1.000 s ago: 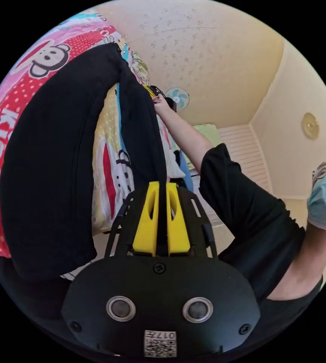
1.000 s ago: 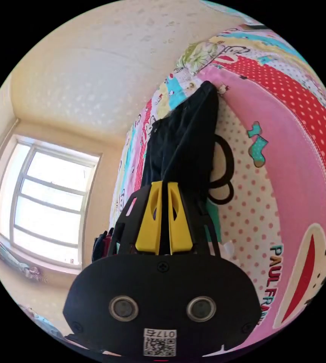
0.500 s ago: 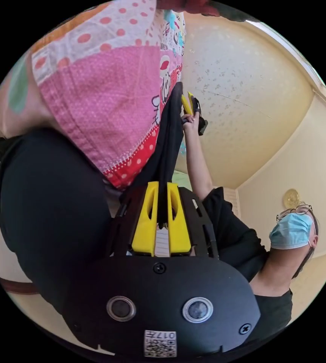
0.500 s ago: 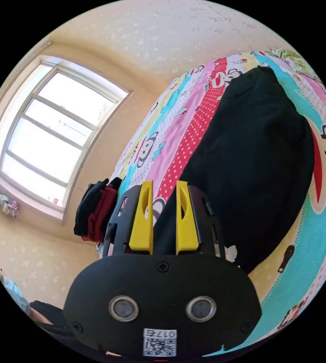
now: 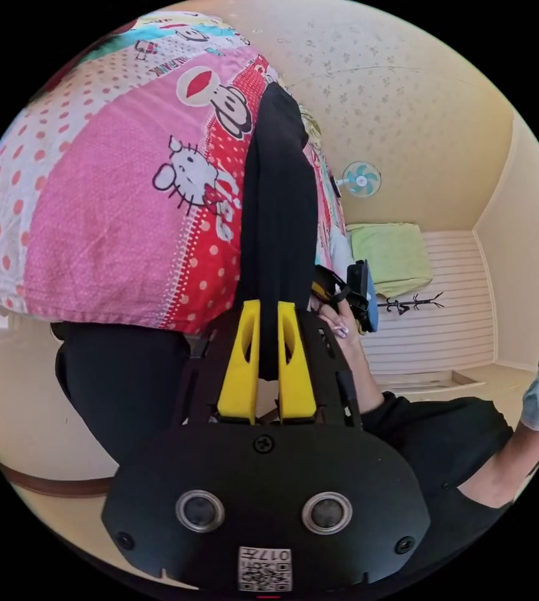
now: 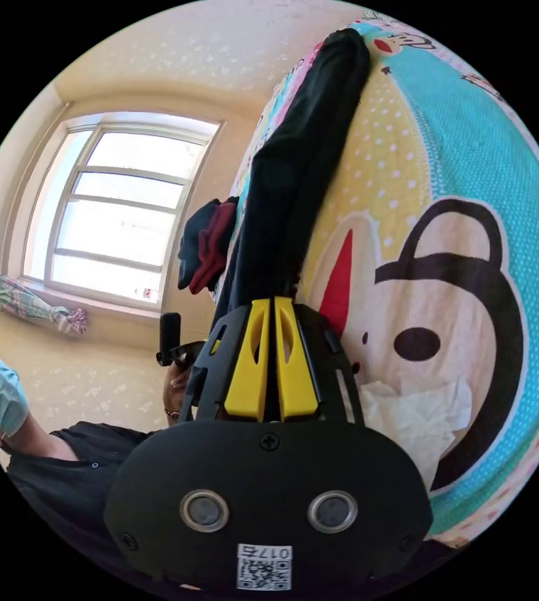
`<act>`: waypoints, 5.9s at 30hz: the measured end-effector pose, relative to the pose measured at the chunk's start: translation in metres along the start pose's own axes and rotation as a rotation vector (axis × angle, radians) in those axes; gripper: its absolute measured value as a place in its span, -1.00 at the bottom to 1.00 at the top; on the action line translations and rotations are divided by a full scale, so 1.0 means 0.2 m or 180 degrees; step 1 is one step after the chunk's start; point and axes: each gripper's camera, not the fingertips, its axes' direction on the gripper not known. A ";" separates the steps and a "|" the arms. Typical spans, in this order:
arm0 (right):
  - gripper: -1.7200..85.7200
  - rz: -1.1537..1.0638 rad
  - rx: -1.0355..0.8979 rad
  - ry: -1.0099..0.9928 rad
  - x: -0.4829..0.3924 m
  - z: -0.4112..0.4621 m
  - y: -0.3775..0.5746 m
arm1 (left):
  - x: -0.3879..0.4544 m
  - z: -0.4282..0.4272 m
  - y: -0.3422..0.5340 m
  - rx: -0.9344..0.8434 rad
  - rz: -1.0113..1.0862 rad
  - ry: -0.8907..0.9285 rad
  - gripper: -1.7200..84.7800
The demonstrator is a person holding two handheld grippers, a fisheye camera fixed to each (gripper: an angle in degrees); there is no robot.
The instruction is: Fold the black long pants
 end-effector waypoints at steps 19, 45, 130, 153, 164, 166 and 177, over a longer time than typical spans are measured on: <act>-0.76 -0.0324 -0.0054 0.0886 -0.34 -0.50 0.29 | 0.28 0.62 0.46 -0.1012 0.0266 0.0335 -0.87; -0.43 0.0354 -0.0584 0.0068 0.16 -0.72 0.57 | -0.07 1.14 0.48 -0.1417 0.0296 -0.0068 -0.68; -0.79 -0.0865 0.0432 -0.0837 -0.48 -1.84 0.90 | 0.50 1.97 0.19 -0.1659 0.2754 -0.1118 -0.98; -0.54 -0.0238 0.1039 0.0253 -0.24 -1.90 -0.11 | -0.17 1.11 0.03 0.0218 0.0575 0.0358 -0.50; -0.38 0.0210 0.0594 0.0601 0.18 -1.75 0.52 | -0.05 1.30 0.21 -0.0212 0.0477 0.0132 -0.47; -0.41 0.0316 0.0471 0.0255 0.23 -1.72 0.58 | -0.10 1.30 0.26 -0.0200 0.0312 0.0295 -0.50; -0.65 -0.0235 0.0904 -0.1822 0.10 -1.84 0.96 | 0.20 1.01 0.52 -0.0534 0.0343 0.0961 -0.68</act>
